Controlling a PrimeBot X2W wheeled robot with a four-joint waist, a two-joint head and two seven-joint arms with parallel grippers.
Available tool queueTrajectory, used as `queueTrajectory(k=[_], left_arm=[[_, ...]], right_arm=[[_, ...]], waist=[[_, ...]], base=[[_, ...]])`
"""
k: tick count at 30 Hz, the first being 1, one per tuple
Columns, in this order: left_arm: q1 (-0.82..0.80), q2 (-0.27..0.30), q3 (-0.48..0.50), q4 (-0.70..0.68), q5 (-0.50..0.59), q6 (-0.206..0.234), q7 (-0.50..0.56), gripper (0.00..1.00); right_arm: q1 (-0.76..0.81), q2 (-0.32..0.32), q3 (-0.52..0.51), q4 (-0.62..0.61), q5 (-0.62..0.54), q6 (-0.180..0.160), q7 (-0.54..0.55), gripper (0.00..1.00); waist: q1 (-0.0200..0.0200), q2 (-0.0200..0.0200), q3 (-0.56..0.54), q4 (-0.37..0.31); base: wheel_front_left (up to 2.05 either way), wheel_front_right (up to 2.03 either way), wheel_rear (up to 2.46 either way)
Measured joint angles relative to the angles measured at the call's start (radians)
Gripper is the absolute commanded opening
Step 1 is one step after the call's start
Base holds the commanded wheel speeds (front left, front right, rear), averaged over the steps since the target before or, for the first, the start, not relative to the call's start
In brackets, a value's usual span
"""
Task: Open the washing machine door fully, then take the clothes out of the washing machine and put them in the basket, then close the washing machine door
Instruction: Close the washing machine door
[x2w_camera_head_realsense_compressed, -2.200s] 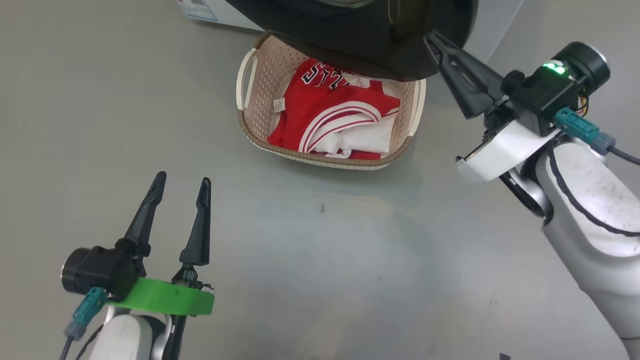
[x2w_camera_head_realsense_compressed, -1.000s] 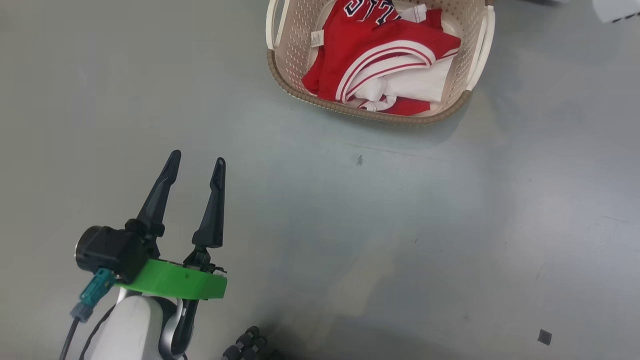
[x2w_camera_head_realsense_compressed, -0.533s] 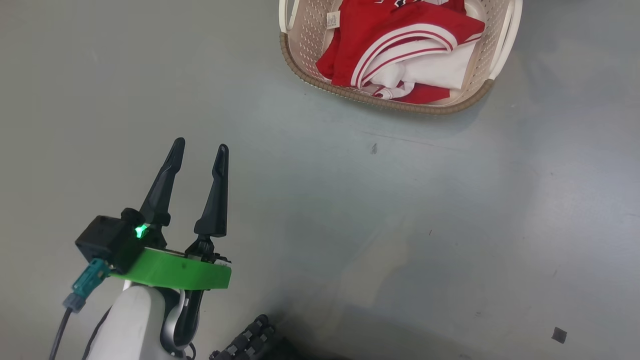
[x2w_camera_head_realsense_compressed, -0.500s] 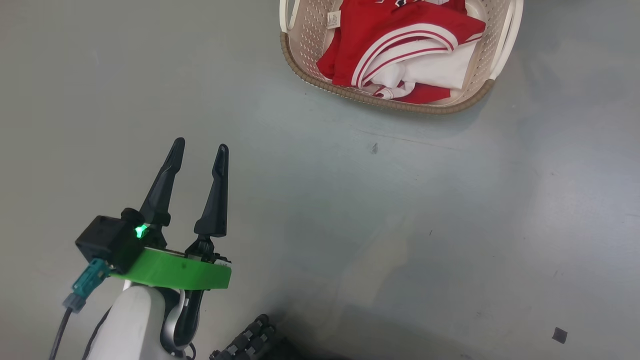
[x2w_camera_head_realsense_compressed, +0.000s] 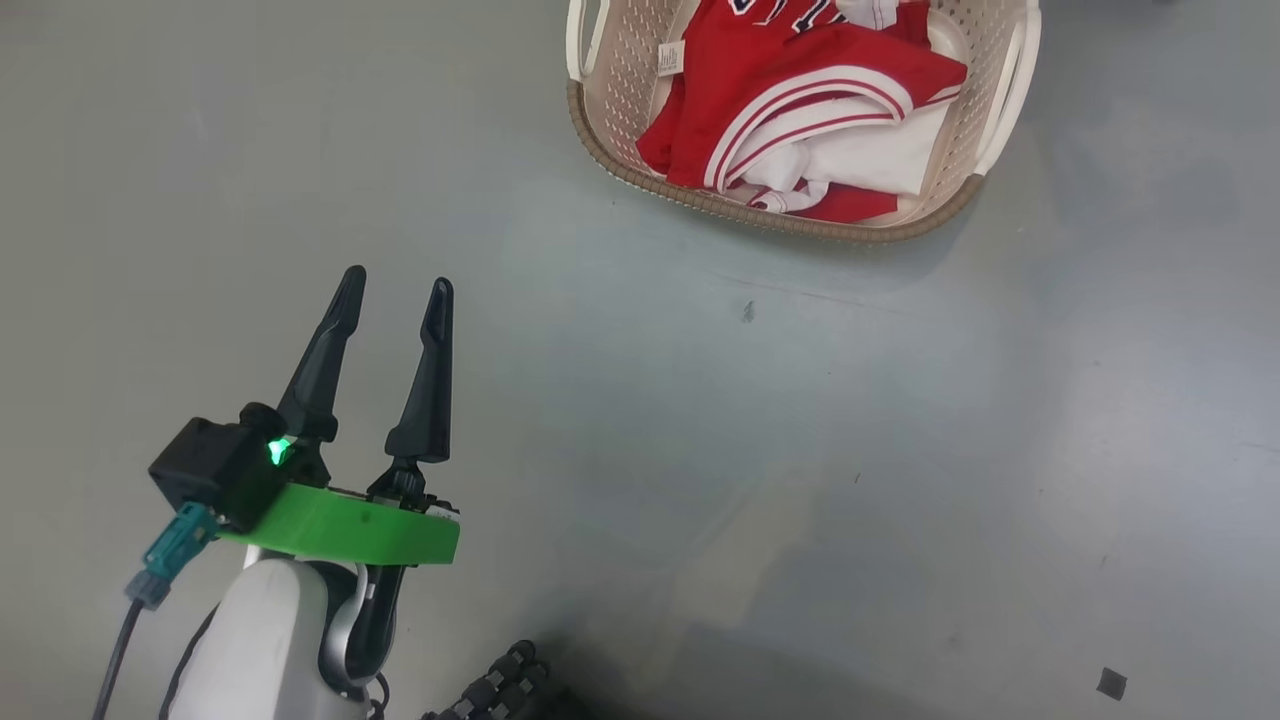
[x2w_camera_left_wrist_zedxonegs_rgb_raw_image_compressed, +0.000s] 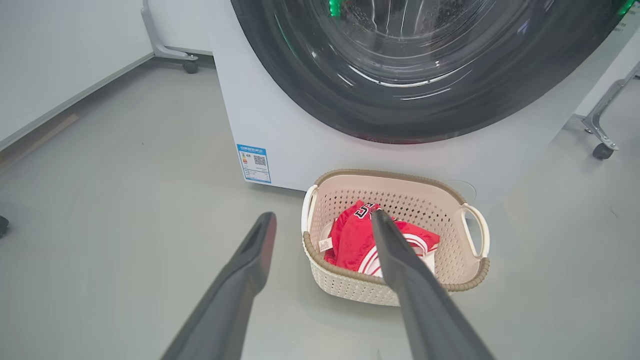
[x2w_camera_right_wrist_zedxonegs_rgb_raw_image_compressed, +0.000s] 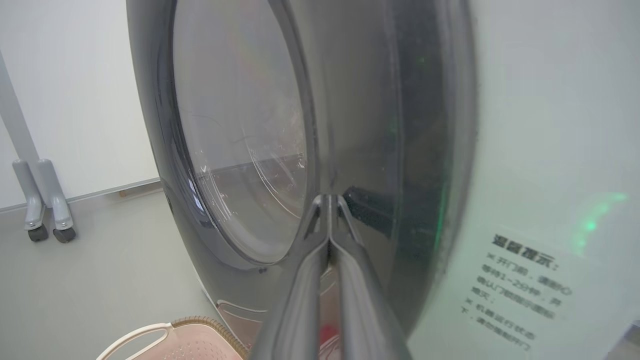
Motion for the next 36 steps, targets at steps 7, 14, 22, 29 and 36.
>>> queueTrajectory(k=[7,14,22,29,36], left_arm=[[-0.011,-0.001,0.022,0.025,0.008,0.0,0.0,1.0],[-0.011,-0.001,0.076,0.058,0.044,0.0,0.0,1.0],[0.007,-0.001,0.141,0.091,0.088,0.0,0.0,1.0],[0.062,0.004,0.189,0.105,0.114,0.0,0.0,1.0],[0.146,0.009,0.227,0.115,0.124,0.0,0.0,1.0]], right_arm=[[0.101,-0.005,0.043,0.042,-0.003,-0.012,-0.025,0.0],[0.2,0.054,0.068,0.045,-0.001,-0.012,-0.034,0.0],[0.318,0.143,0.006,0.029,0.044,-0.032,-0.034,0.0],[0.436,0.186,-0.062,-0.02,0.053,-0.076,-0.034,0.0],[0.618,0.238,-0.122,-0.057,0.06,-0.112,-0.034,0.0]], waist=[[0.0,0.0,-0.058,-0.013],[0.0,0.0001,-0.14,-0.048],[-0.0001,0.0,-0.237,-0.12],[-0.0001,0.0,-0.327,-0.193],[-0.0001,0.0,-0.438,-0.276]], base=[[0.0,0.0,0.0],[0.0,0.0,0.0],[0.0,0.0,0.0],[0.0,0.0,0.0],[0.0,0.0,0.0]])
